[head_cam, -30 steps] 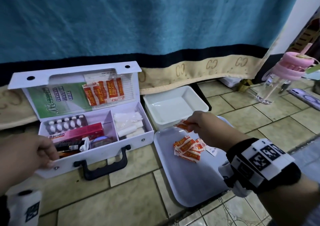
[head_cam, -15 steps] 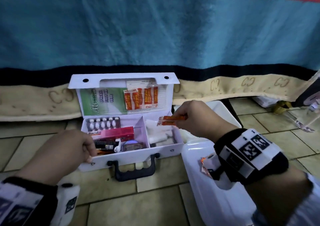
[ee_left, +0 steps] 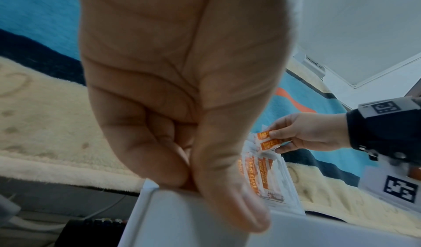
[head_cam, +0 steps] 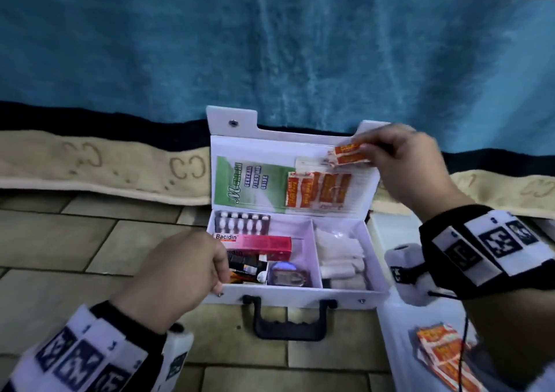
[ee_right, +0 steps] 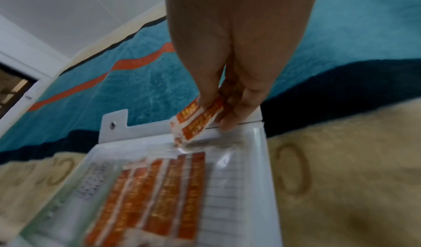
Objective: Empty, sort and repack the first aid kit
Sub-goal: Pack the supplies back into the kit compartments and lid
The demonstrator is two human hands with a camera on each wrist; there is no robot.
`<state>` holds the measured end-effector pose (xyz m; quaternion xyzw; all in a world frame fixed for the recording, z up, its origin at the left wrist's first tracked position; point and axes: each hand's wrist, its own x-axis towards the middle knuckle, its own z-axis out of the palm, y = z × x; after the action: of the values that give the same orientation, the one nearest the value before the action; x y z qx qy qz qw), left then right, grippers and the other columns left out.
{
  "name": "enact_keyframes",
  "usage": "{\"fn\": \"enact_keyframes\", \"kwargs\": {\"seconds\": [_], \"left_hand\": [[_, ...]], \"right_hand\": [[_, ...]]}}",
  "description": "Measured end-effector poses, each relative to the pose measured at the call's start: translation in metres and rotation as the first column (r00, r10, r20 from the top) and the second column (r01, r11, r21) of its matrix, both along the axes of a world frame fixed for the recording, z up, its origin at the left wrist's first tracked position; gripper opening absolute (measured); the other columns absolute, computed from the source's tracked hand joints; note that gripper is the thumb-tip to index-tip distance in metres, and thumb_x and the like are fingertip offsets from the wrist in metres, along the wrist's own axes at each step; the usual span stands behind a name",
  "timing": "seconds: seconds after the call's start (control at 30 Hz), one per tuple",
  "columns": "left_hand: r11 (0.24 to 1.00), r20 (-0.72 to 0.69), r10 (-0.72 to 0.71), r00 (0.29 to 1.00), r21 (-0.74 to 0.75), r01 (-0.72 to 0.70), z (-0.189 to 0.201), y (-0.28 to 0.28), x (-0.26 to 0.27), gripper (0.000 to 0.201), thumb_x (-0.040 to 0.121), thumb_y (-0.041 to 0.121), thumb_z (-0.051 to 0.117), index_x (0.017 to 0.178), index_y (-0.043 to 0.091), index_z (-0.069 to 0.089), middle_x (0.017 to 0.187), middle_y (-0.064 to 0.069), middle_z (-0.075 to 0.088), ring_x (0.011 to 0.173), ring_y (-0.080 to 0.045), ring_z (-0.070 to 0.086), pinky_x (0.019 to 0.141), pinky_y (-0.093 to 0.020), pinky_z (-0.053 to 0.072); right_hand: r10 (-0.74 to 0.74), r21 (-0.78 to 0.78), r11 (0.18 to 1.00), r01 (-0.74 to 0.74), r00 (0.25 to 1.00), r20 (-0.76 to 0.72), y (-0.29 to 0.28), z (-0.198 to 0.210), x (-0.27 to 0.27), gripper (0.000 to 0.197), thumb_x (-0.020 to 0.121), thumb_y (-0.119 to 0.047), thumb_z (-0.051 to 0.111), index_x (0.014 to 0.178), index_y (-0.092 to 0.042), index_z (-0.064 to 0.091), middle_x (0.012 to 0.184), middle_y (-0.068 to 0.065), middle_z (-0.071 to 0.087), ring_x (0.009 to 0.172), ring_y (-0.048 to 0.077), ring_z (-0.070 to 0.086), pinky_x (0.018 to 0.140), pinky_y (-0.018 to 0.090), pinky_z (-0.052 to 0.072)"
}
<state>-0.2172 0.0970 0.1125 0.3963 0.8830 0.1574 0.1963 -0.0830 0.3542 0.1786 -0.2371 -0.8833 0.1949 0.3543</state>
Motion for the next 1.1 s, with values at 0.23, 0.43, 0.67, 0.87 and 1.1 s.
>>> {"fn": "enact_keyframes", "kwargs": {"seconds": [0.23, 0.43, 0.67, 0.87, 1.1], "left_hand": [[0.999, -0.006, -0.025, 1.000, -0.023, 0.025, 0.001, 0.002, -0.003, 0.022, 0.066, 0.014, 0.074, 0.054, 0.029, 0.063, 0.052, 0.018, 0.065, 0.056, 0.016, 0.056, 0.046, -0.007, 0.032], [0.998, 0.018, -0.031, 0.999, -0.048, 0.032, 0.006, 0.003, -0.004, 0.019, 0.065, 0.016, 0.075, 0.056, 0.028, 0.064, 0.062, 0.022, 0.069, 0.065, 0.012, 0.060, 0.052, -0.011, 0.040], [0.998, 0.031, -0.023, 0.999, -0.054, 0.025, 0.006, 0.004, -0.003, 0.020, 0.067, 0.013, 0.073, 0.057, 0.028, 0.065, 0.060, 0.022, 0.068, 0.063, 0.010, 0.061, 0.053, -0.010, 0.039], [0.998, 0.043, -0.016, 0.999, -0.056, 0.018, 0.008, 0.004, -0.002, 0.018, 0.069, 0.009, 0.070, 0.062, 0.025, 0.068, 0.058, 0.021, 0.068, 0.061, 0.008, 0.063, 0.058, -0.013, 0.044], [0.999, 0.038, 0.000, 0.999, -0.051, 0.002, 0.009, 0.004, -0.001, 0.019, 0.069, 0.008, 0.069, 0.061, 0.026, 0.068, 0.059, 0.023, 0.068, 0.062, 0.009, 0.063, 0.060, -0.014, 0.046]], "right_hand": [[0.098, 0.329, 0.922, -0.203, 0.946, 0.309, 0.023, 0.006, 0.002, 0.017, 0.071, 0.004, 0.074, 0.082, -0.009, 0.077, 0.091, 0.008, 0.073, 0.081, 0.025, 0.069, 0.075, 0.019, 0.040], [0.126, 0.390, 0.869, -0.304, 0.899, 0.420, 0.024, 0.010, 0.002, 0.020, 0.065, 0.007, 0.074, 0.075, -0.011, 0.076, 0.083, 0.007, 0.071, 0.073, 0.026, 0.068, 0.069, 0.029, 0.047], [-0.011, 0.399, 0.887, -0.234, 0.852, 0.523, 0.012, 0.019, -0.001, 0.038, 0.073, 0.009, 0.059, 0.091, -0.020, 0.074, 0.094, 0.002, 0.071, 0.089, 0.028, 0.065, 0.072, 0.037, 0.054], [-0.139, 0.408, 0.884, -0.228, 0.705, 0.696, -0.007, 0.026, -0.013, 0.036, 0.081, -0.003, 0.050, 0.102, -0.027, 0.069, 0.107, 0.005, 0.065, 0.098, 0.029, 0.061, 0.078, 0.034, 0.051], [-0.150, 0.377, 0.893, -0.247, 0.626, 0.765, -0.010, 0.033, -0.018, 0.035, 0.077, -0.004, 0.050, 0.098, -0.025, 0.068, 0.107, 0.003, 0.064, 0.097, 0.029, 0.061, 0.076, 0.032, 0.051]]}}
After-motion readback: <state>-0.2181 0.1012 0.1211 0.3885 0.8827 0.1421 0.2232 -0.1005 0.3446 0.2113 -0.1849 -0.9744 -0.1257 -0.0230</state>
